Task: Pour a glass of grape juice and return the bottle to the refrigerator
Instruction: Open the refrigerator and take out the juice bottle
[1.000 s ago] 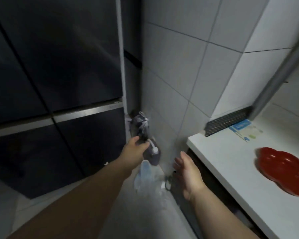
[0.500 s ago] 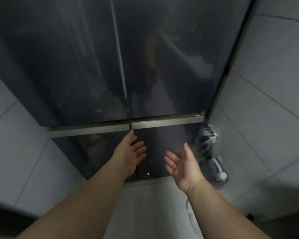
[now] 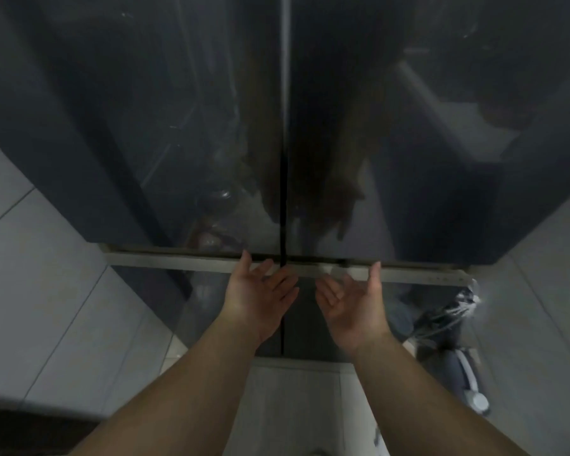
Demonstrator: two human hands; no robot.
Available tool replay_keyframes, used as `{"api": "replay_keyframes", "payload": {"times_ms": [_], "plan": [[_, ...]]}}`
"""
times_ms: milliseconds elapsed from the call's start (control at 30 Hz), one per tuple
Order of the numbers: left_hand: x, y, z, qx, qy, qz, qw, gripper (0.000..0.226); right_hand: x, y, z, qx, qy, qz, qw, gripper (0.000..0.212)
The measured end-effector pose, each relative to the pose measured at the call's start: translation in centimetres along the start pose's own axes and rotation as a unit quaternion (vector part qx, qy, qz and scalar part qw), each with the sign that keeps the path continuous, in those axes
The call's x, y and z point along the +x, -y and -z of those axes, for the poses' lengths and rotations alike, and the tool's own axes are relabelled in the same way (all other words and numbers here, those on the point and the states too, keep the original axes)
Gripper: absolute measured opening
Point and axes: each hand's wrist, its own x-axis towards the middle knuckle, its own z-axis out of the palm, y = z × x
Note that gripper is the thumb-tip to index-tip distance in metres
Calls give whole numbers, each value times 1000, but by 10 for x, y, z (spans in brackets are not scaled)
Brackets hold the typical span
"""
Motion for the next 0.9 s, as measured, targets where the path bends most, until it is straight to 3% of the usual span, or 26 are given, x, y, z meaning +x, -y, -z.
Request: {"api": "replay_keyframes", "payload": {"times_ms": [100,400,700,900], "plan": [[35,3,-8,-31,-19,3,999,81,38,7,-5,16,-5,-12,1000,111],[97,15,-16,-128,-6,8,992,96,83,16,-8,22,41,-11,999,103],[91,17,-13,-123,8,24,992,86,75,11,-11,-5,12,13,1000,92],[65,27,6,-67,2,68,995,95,40,-2,0,-29,-39,42,998,81]]}}
